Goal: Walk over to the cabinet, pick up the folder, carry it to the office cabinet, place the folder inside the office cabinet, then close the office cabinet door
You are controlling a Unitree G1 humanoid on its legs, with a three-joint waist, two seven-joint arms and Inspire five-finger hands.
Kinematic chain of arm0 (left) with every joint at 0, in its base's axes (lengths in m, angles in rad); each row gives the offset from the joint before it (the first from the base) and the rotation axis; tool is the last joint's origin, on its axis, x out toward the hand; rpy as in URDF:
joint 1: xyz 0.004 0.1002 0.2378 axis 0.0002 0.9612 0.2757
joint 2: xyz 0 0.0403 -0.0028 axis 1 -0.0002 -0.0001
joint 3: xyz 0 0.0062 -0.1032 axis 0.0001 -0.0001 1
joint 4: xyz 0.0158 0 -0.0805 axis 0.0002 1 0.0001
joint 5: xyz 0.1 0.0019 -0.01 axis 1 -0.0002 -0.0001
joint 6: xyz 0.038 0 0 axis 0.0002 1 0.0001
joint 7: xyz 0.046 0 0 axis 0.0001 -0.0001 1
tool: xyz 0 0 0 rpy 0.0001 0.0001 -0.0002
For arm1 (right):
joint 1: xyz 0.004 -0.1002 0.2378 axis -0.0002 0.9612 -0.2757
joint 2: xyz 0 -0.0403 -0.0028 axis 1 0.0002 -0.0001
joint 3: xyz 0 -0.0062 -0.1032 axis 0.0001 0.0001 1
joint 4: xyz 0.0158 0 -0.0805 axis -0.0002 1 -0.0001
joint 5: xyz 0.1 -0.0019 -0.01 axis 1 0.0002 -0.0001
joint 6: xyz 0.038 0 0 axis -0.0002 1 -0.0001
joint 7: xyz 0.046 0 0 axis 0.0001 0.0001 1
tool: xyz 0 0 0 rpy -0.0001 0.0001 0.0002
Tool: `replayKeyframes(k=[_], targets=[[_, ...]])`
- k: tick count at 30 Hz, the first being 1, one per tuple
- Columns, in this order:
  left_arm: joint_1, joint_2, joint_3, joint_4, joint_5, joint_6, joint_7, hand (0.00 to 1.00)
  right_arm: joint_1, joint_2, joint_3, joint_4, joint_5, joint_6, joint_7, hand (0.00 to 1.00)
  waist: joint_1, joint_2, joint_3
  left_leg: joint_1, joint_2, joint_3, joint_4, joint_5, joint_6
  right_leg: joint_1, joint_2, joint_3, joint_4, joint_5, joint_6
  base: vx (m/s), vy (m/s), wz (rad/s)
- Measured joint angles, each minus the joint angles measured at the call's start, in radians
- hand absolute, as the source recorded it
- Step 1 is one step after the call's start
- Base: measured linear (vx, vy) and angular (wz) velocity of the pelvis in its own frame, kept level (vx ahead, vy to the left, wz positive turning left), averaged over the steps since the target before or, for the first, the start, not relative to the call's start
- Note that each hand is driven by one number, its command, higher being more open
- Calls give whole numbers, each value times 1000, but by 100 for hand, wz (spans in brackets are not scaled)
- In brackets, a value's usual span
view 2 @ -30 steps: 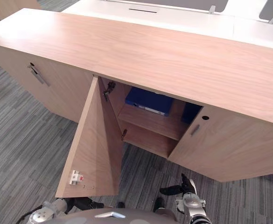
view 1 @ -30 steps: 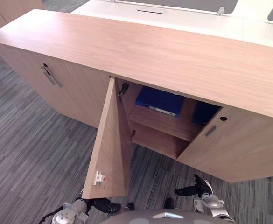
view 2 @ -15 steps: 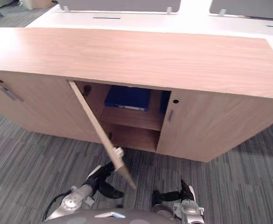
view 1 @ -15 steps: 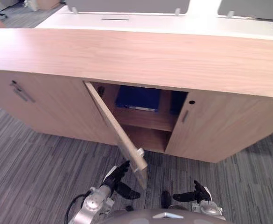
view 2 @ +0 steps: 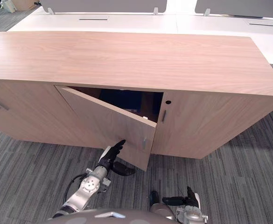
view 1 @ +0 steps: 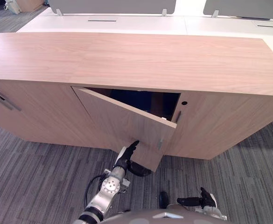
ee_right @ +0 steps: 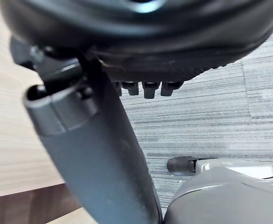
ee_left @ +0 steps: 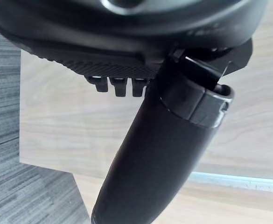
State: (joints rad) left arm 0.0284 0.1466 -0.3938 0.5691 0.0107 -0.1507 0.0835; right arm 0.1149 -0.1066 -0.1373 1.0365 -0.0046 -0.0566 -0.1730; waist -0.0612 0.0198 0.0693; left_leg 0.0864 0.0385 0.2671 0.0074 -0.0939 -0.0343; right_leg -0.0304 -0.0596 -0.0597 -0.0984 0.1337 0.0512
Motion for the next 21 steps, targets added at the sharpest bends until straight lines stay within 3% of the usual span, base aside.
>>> replayKeyframes(k=[7, 21], targets=[[-28, -1, 23, 24, -2, 1, 43, 100, 12, 4, 0, 0, 3, 0, -12, 100, -4, -7, -5, 1, 2, 21, 4, -3, 0, -8, 3, 21, -3, 2, 2, -32, -24, -9], [-38, 7, 101, 146, -2, 4, 3, 100, 6, 8, -2, 22, 6, 3, -9, 100, -6, -18, -12, 5, -6, 33, 16, -17, 10, -4, 1, 36, -3, 8, 10, -9, -8, -2]])
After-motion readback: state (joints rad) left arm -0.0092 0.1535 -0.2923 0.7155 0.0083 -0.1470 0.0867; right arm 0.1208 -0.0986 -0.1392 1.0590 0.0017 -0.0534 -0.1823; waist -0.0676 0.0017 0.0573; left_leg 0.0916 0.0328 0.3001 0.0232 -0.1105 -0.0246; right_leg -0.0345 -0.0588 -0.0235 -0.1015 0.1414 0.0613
